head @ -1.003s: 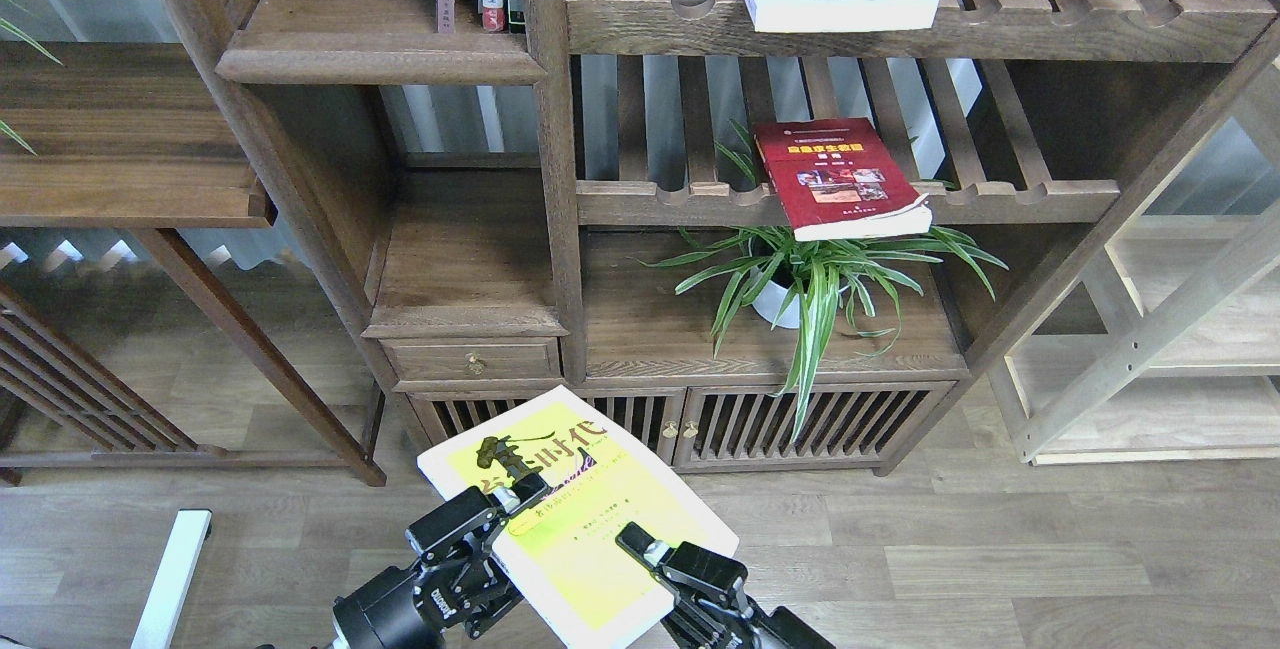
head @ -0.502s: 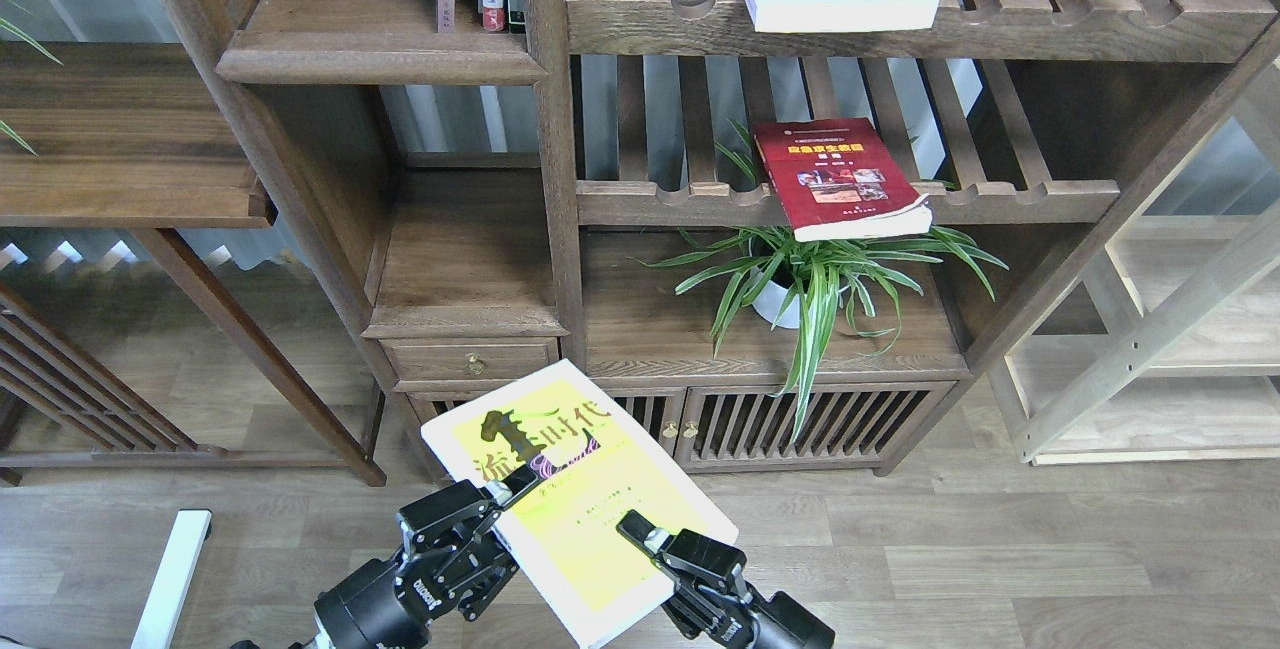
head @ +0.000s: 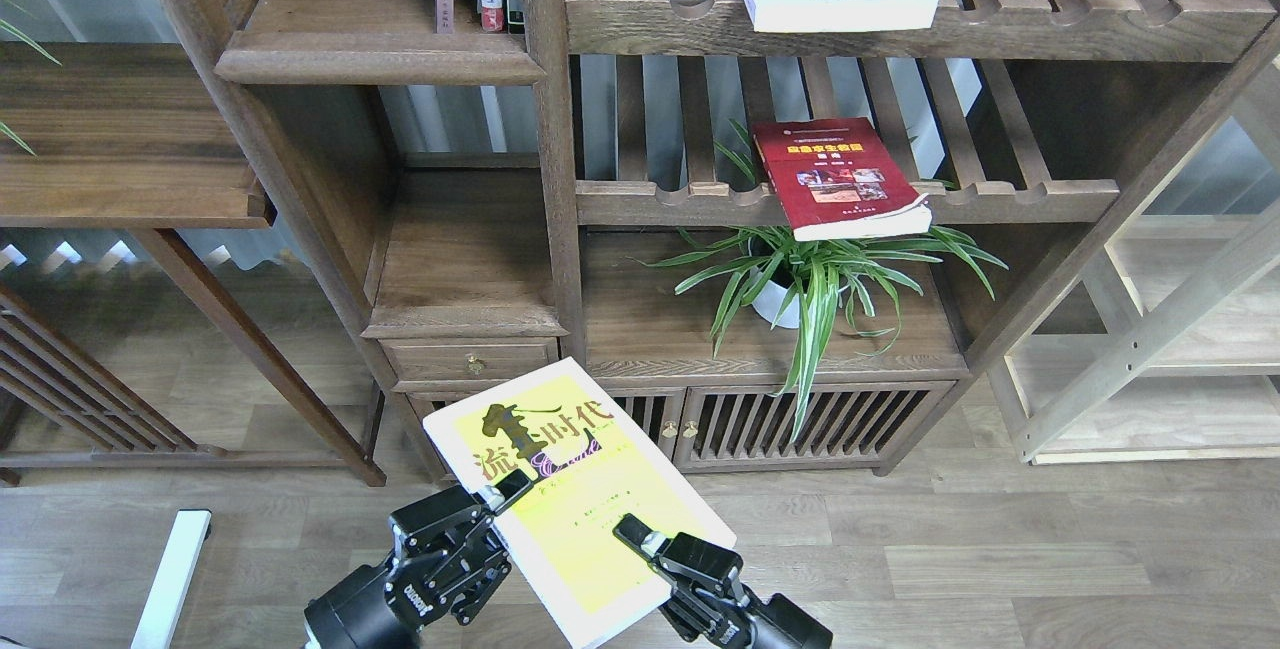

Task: Organize books on shelf
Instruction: 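Grasp the yellow book with the left gripper from the right gripper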

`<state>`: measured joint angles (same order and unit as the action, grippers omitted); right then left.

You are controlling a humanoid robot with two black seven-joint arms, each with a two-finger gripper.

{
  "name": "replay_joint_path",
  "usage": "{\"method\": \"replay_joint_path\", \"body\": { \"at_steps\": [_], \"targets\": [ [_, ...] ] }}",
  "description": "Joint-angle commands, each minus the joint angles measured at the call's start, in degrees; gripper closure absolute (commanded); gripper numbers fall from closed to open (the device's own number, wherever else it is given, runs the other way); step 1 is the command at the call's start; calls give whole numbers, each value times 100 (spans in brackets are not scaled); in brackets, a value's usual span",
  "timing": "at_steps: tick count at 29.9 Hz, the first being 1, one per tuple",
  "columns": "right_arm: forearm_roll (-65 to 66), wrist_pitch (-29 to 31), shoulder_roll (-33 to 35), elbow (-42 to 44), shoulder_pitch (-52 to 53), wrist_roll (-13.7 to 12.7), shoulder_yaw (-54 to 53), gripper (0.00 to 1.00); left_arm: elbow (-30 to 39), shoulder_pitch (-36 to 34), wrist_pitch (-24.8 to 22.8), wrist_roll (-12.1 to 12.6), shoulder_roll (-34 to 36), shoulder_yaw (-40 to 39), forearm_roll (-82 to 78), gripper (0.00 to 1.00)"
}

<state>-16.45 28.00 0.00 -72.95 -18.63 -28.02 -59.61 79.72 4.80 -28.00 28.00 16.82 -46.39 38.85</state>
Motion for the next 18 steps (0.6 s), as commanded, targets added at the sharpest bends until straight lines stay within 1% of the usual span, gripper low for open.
{"method": "replay_joint_path", "body": {
  "at_steps": [1,6,8,15,18],
  "targets": [
    [63,0,0,0,0,2,11,83,-9,47,0,0,155,-2,-1,63],
    [168,0,0,0,35,2,195,83,-9,47,0,0,401,-2,8,63],
    [221,0,0,0,35,2,204,82,-9,47,0,0,419,-2,61,63],
    [336,0,0,0,87,2,327,82,8,21,0,0,410,147,377,68],
    [362,0,0,8,87,2,371,82,25,-14,0,0,445,235,413,67]
  ]
}}
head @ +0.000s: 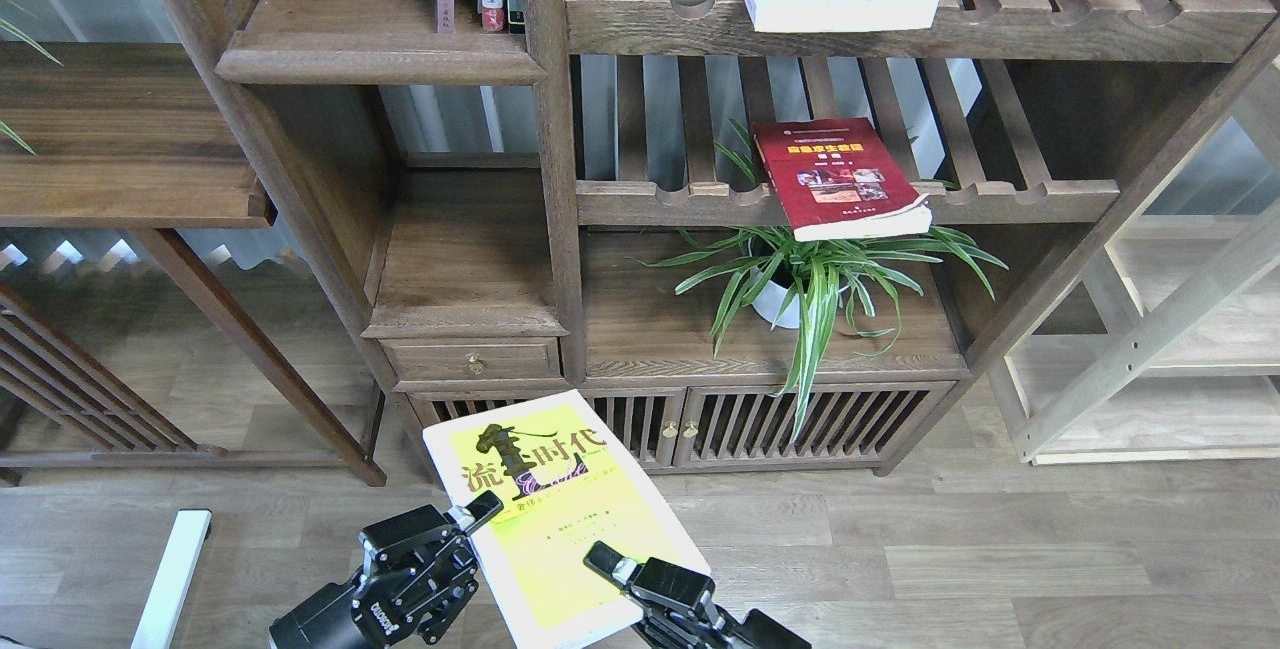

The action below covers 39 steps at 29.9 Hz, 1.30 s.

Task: Organize books on shelf
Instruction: 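Grasp the yellow book with the left gripper from the right gripper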

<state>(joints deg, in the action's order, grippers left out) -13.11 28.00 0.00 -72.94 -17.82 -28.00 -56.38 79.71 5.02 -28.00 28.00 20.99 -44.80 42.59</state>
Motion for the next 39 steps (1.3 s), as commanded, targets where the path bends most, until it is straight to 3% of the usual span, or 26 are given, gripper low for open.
{"method": "replay_joint_path", "body": {
  "at_steps": [1,4,14,21,29,39],
  "targets": [
    [28,0,0,8,7,0,83,82,44,-45,0,0,36,94,39,67],
    [28,0,0,8,24,0,109,82,71,-62,0,0,45,164,39,68],
    [10,0,0,-1,174,0,48,83,194,-27,0,0,80,226,531,84],
    [-7,0,0,-106,139,0,118,85,202,-71,0,0,133,252,584,79],
    [-7,0,0,-106,130,0,118,84,202,-71,0,0,98,305,645,85],
    [19,0,0,60,192,0,-93,67,229,-71,0,0,168,174,716,91]
  ]
}}
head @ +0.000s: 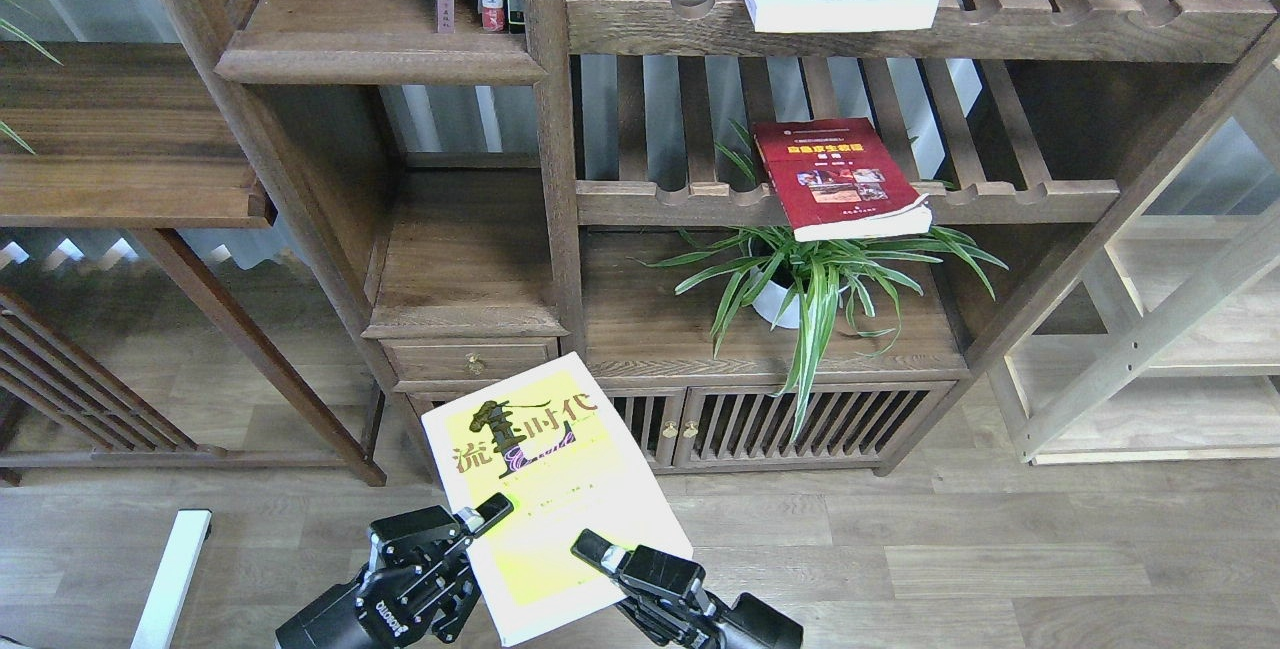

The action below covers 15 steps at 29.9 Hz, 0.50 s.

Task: Organize books on shelf
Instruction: 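Grasp the yellow book with the left gripper from the right gripper, then lift the yellow book with the left gripper up toward the upper shelf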

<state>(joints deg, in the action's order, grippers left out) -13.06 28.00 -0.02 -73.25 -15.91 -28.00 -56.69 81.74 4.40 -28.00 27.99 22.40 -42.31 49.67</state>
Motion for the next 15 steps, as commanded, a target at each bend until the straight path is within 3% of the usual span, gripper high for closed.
{"method": "replay_joint_path", "body": {
  "at_steps": [1,4,10,15],
  "targets": [
    [5,0,2,118,1,0,-104,66,27,-10,0,1,45,-93,7,92],
    [23,0,2,136,1,0,-149,62,27,-10,0,1,81,-146,16,92],
    [32,0,2,645,-8,0,-543,40,132,-10,0,1,326,-391,16,92],
    [23,0,2,1260,-26,0,-1045,32,272,-10,0,1,774,-672,16,93]
  ]
}}
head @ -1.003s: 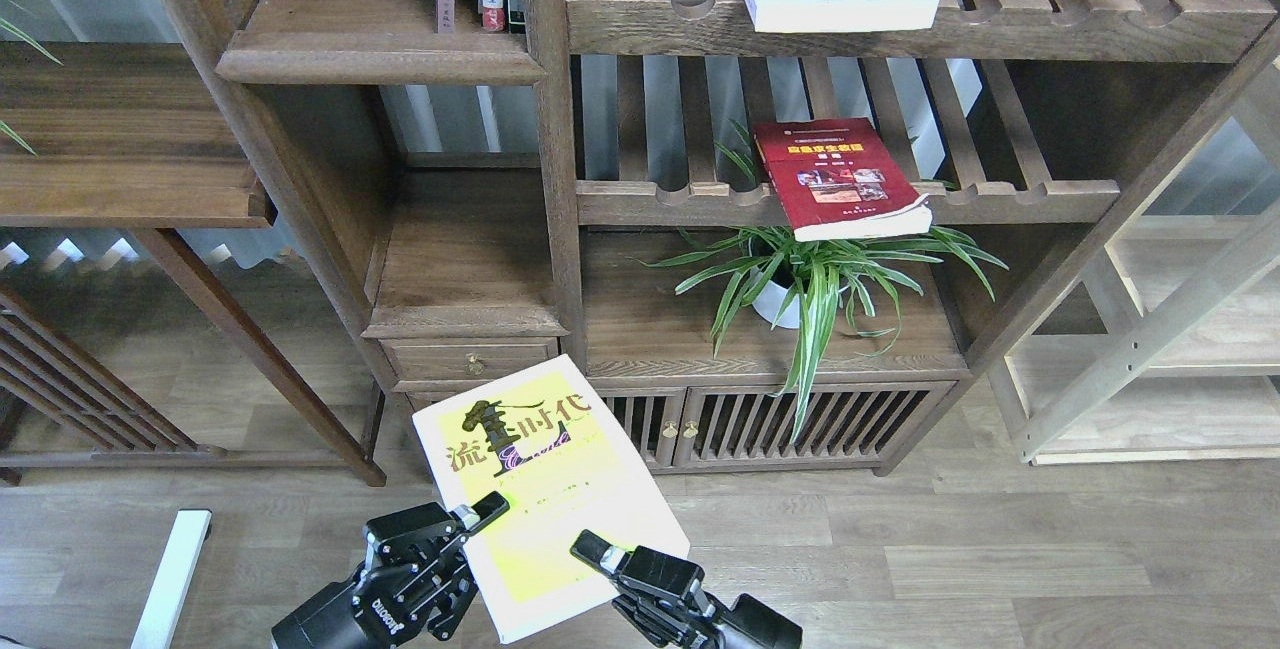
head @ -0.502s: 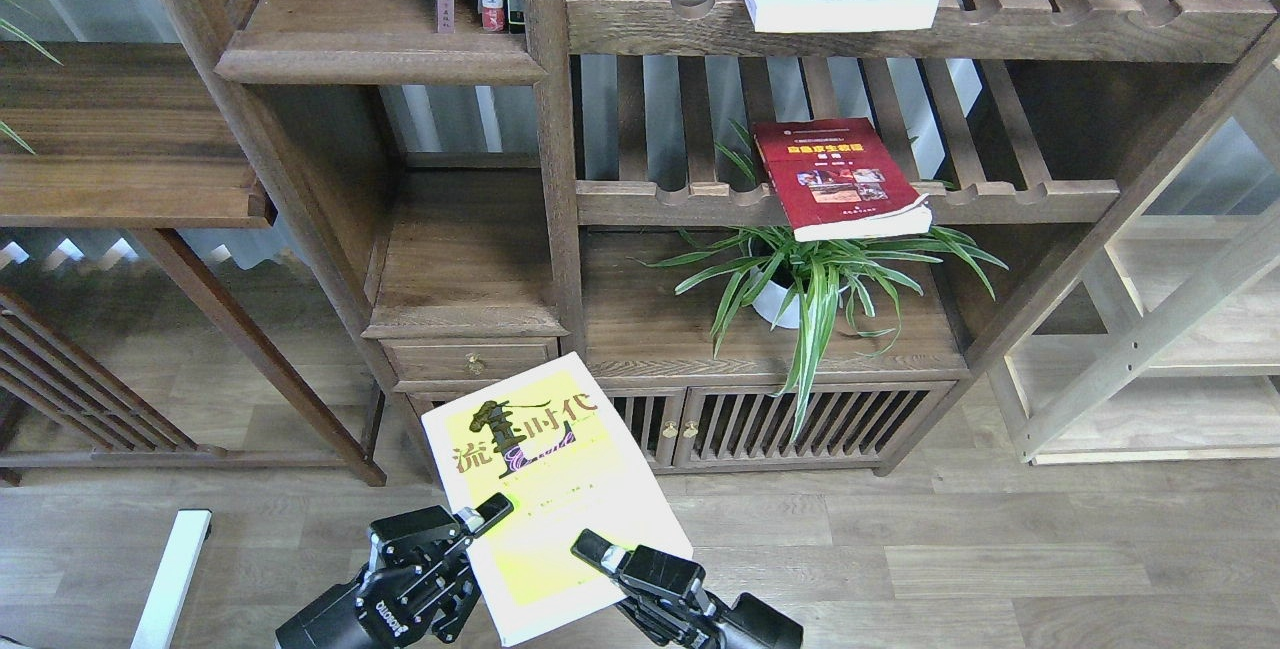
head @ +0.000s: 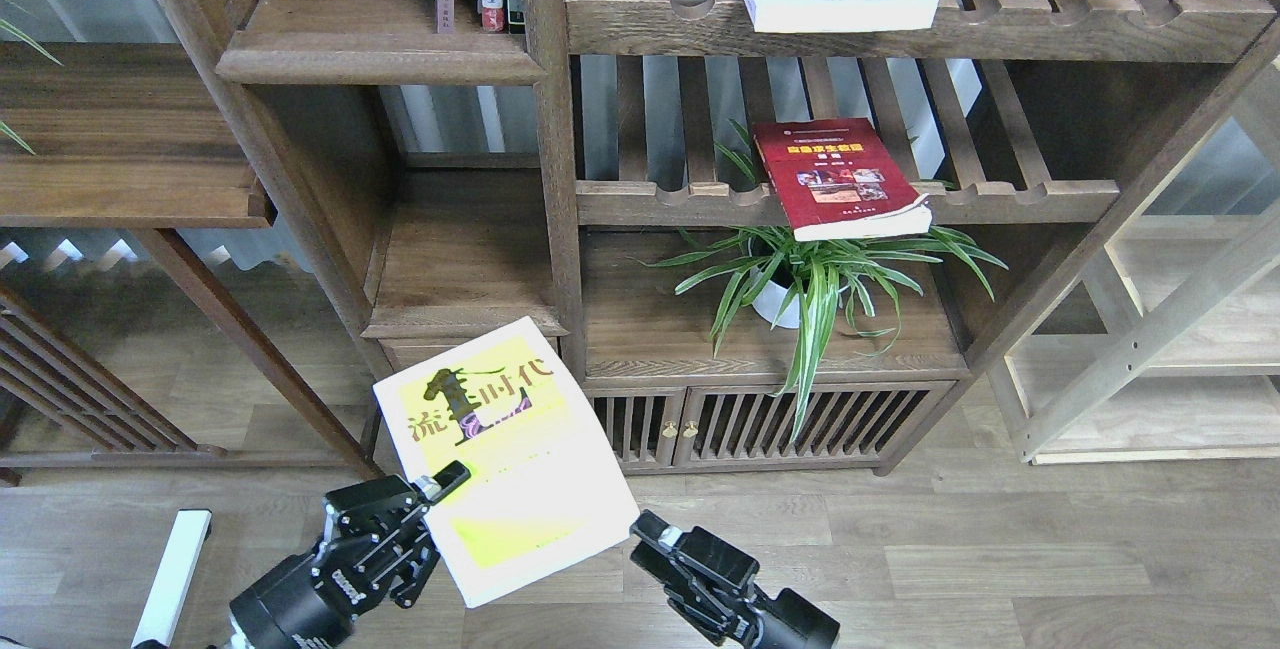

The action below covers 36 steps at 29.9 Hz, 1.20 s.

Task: Organize books on shelf
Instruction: 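Lift the yellow book with the left gripper up toward the upper shelf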

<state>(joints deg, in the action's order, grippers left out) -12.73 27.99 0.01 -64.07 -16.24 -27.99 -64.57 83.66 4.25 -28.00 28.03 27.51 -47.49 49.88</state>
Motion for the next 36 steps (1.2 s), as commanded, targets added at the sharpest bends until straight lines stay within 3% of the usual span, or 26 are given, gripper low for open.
{"method": "replay_joint_path", "body": {
  "at_steps": [1,10,19,31,36],
  "targets": [
    [-28,1,-1,421,16,-1,-284,32,107,5,0,-3,334,-190,-5,93],
    [-54,1,25,861,42,-1,-285,31,432,5,0,-3,1151,-691,-14,93],
    [-46,1,25,931,156,-1,-197,31,90,-460,0,-3,2320,-999,-110,94],
    [-54,1,25,949,218,-1,-135,31,-86,-1804,0,-3,3348,37,-110,96],
    [-54,1,43,949,270,-1,-126,31,-86,-1946,0,-3,3656,152,-110,96]
  ]
}}
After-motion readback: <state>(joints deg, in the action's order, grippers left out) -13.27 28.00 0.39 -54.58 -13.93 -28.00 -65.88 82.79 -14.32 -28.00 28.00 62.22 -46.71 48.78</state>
